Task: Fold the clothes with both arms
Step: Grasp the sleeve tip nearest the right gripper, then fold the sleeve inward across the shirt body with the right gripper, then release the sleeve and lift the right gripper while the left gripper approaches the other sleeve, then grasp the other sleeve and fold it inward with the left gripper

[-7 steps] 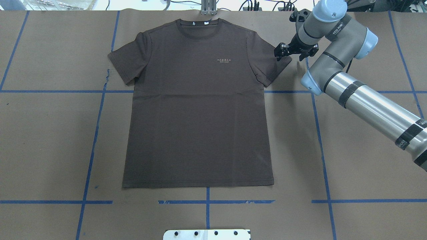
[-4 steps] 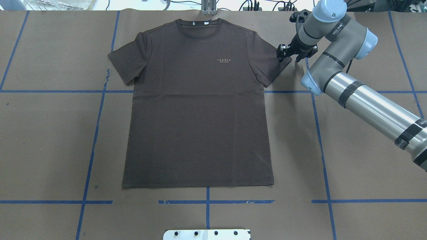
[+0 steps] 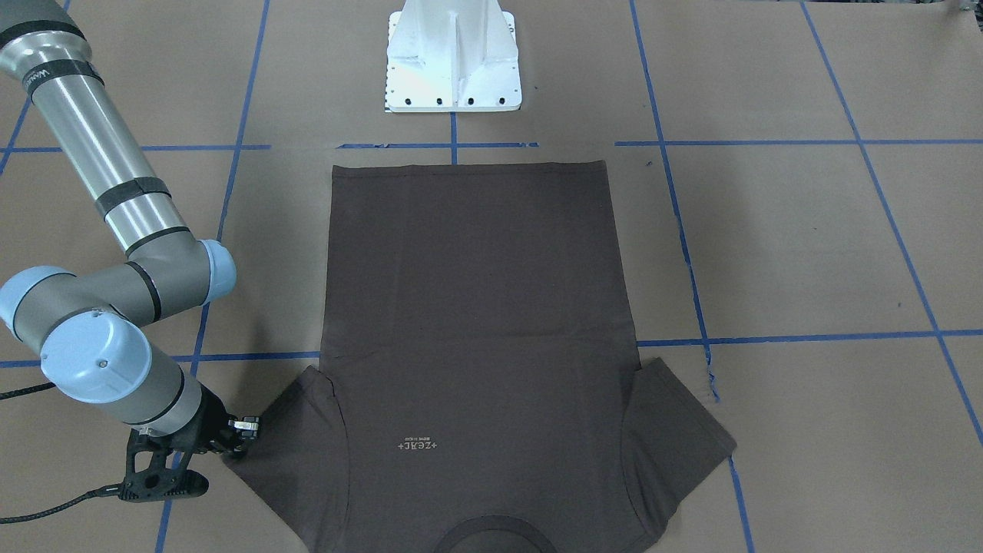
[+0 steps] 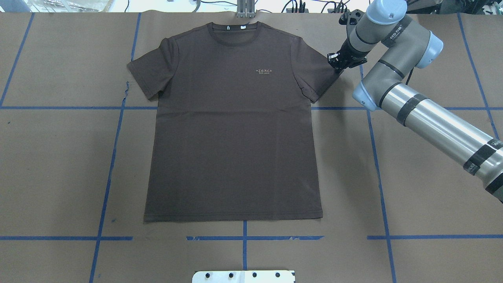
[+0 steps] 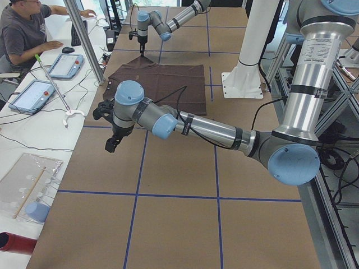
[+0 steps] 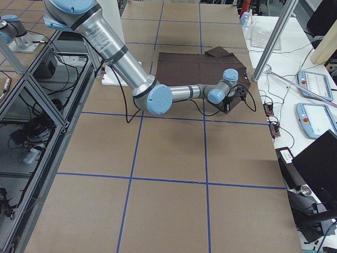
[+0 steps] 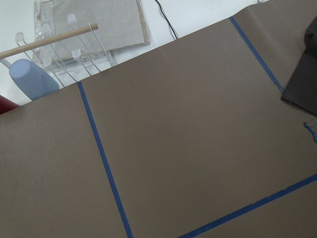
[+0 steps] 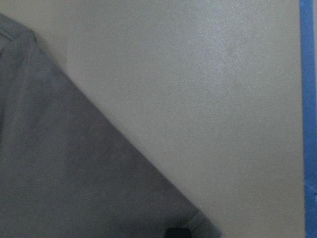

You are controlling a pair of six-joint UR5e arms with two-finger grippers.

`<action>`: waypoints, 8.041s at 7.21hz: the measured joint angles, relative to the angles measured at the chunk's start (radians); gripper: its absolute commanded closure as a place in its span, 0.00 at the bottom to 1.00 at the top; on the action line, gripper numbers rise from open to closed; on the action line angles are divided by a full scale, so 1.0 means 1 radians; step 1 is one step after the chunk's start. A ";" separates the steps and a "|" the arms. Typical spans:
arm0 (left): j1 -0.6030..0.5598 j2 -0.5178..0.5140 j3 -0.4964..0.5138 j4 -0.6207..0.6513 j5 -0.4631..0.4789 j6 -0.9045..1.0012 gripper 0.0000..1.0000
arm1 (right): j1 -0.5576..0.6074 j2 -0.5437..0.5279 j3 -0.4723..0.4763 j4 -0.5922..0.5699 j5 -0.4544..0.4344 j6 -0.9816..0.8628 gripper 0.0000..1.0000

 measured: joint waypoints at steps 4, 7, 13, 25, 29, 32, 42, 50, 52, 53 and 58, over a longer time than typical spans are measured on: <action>0.000 0.000 -0.002 0.002 0.000 -0.001 0.00 | 0.002 0.005 0.001 0.000 0.002 -0.004 0.00; 0.000 -0.001 -0.003 0.003 0.000 -0.002 0.00 | 0.003 0.013 -0.036 0.000 -0.004 -0.008 0.00; 0.000 -0.007 -0.003 0.003 0.000 -0.002 0.00 | 0.004 0.021 -0.059 0.000 -0.005 -0.008 1.00; -0.002 -0.011 -0.012 0.005 -0.001 -0.001 0.00 | -0.123 0.206 0.031 -0.011 -0.172 0.138 1.00; -0.002 -0.010 -0.015 0.006 -0.002 -0.001 0.00 | -0.191 0.249 0.012 -0.009 -0.278 0.150 0.00; 0.054 -0.064 0.027 -0.005 0.001 -0.108 0.00 | -0.166 0.232 0.038 -0.047 -0.222 0.167 0.00; 0.614 -0.414 0.586 -0.522 0.612 -0.971 0.03 | -0.017 -0.056 0.753 -0.892 0.098 -0.050 0.00; 0.643 -0.459 0.680 -0.555 0.654 -0.974 0.17 | -0.017 -0.054 0.750 -0.888 0.096 -0.051 0.00; 0.647 -0.460 0.685 -0.555 0.653 -0.976 0.45 | -0.017 -0.054 0.750 -0.888 0.096 -0.051 0.00; 0.647 -0.460 0.687 -0.555 0.652 -0.977 0.67 | -0.017 -0.054 0.750 -0.888 0.096 -0.050 0.00; 0.647 -0.467 0.681 -0.547 0.630 -0.992 1.00 | -0.018 -0.055 0.756 -0.888 0.096 -0.040 0.00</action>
